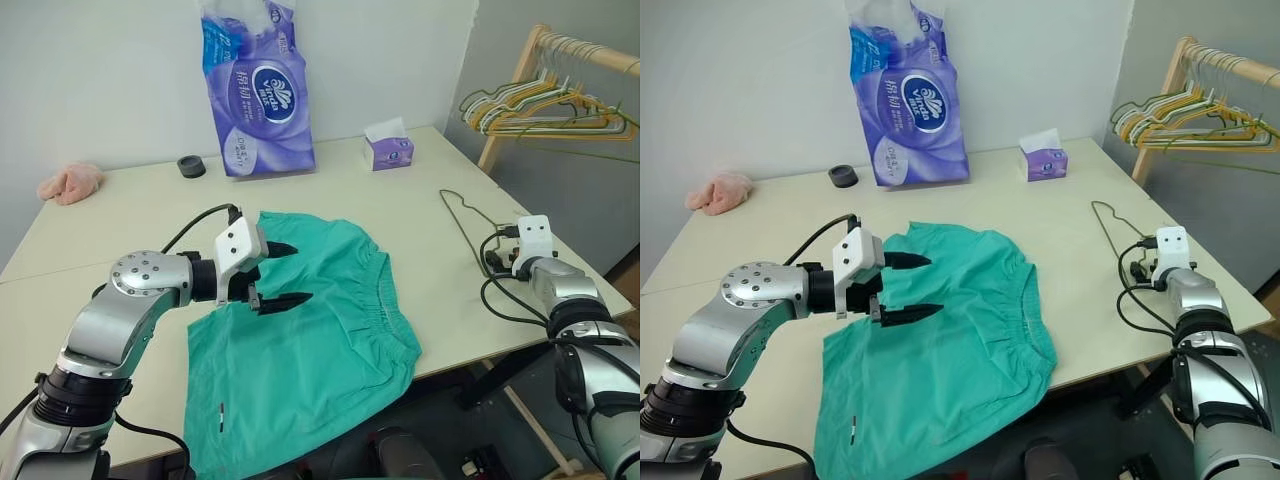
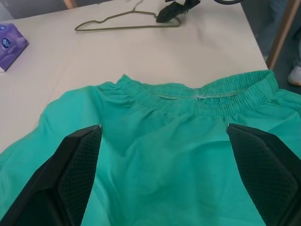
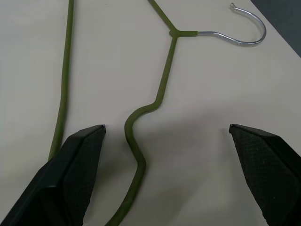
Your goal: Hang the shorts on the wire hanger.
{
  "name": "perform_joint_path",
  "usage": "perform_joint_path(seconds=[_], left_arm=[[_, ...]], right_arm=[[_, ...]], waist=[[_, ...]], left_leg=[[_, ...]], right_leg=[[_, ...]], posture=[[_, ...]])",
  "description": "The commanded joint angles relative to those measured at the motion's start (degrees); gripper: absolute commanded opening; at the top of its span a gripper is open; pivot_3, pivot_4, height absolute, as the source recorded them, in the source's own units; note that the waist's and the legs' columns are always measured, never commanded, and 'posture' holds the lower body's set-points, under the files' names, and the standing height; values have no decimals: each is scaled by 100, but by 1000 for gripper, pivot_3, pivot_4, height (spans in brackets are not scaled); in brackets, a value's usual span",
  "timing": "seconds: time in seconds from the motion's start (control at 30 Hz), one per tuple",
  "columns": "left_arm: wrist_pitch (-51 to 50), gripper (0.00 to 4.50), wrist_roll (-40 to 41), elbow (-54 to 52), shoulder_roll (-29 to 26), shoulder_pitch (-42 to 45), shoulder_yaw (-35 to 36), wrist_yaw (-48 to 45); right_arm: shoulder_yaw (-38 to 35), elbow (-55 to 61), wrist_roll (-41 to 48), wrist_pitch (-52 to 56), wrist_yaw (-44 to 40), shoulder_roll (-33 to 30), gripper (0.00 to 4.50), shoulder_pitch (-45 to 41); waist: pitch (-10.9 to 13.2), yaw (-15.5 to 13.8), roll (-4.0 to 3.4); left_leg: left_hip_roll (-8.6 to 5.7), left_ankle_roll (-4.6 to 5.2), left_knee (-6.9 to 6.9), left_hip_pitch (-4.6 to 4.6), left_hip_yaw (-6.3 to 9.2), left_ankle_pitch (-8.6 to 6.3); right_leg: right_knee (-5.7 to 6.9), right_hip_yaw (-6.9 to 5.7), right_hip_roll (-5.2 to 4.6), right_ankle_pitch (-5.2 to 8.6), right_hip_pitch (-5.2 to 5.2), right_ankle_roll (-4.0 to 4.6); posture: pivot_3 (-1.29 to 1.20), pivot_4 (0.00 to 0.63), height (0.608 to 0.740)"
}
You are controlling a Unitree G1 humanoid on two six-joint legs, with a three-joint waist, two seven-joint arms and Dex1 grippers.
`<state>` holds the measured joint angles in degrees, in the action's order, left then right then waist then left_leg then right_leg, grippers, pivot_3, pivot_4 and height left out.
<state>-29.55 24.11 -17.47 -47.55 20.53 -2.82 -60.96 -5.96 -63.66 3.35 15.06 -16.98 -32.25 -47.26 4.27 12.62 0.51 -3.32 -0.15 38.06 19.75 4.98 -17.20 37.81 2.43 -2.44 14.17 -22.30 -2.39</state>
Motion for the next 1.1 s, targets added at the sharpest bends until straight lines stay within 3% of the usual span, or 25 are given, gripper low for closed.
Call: perform_joint_path(seconds=[0.03,0.27,0.47,0.57,0.77,0.9,1.1], left_arm=[[133,4464,94,-189,-239,-15,36,-412],[297,4500,-51,35,-229,199,20,-494],[298,4500,-172,154,-102,304,85,-208],[321,4500,-267,308,-65,357,161,-15],[522,4500,-471,881,24,634,335,359],[851,4500,-721,1833,34,1210,561,692],[254,4500,-284,2553,-146,1756,799,161]], right_arm=[[20,-62,-43,297,-187,57,4500,211],[43,-94,-106,750,-257,196,2223,239],[-94,-98,-94,651,191,262,120,199],[-8,114,-152,360,99,242,38,146],[499,1169,-369,-125,-860,200,38,292],[1441,2797,-1054,-1466,-1745,-216,38,729],[2448,3910,-2008,-3895,-2460,-894,38,701]], waist=[[-3,4,5],[-35,-27,52],[-68,-73,91],[-70,-109,96],[-47,-109,63],[-13,-65,12],[-5,9,2]], left_leg=[[1,0,0,-1,1,0],[3,2,1,-7,11,-1],[3,1,1,-10,18,-2],[2,1,2,-11,18,-2],[2,1,1,-6,14,-2],[2,1,1,3,12,-2],[-2,-1,-2,3,18,-2]], right_leg=[[-1,-1,2,0,2,0],[-7,-6,6,0,13,0],[-13,-10,6,-1,19,-1],[-18,-9,5,-3,21,-4],[-17,-5,6,-4,11,-6],[-12,-4,5,-4,-3,-9],[-10,-12,-3,1,-5,-18]], posture=[[-212,50,740],[-221,48,740],[-213,47,740],[-212,48,740],[-213,50,740],[-221,53,740],[-228,55,740]])
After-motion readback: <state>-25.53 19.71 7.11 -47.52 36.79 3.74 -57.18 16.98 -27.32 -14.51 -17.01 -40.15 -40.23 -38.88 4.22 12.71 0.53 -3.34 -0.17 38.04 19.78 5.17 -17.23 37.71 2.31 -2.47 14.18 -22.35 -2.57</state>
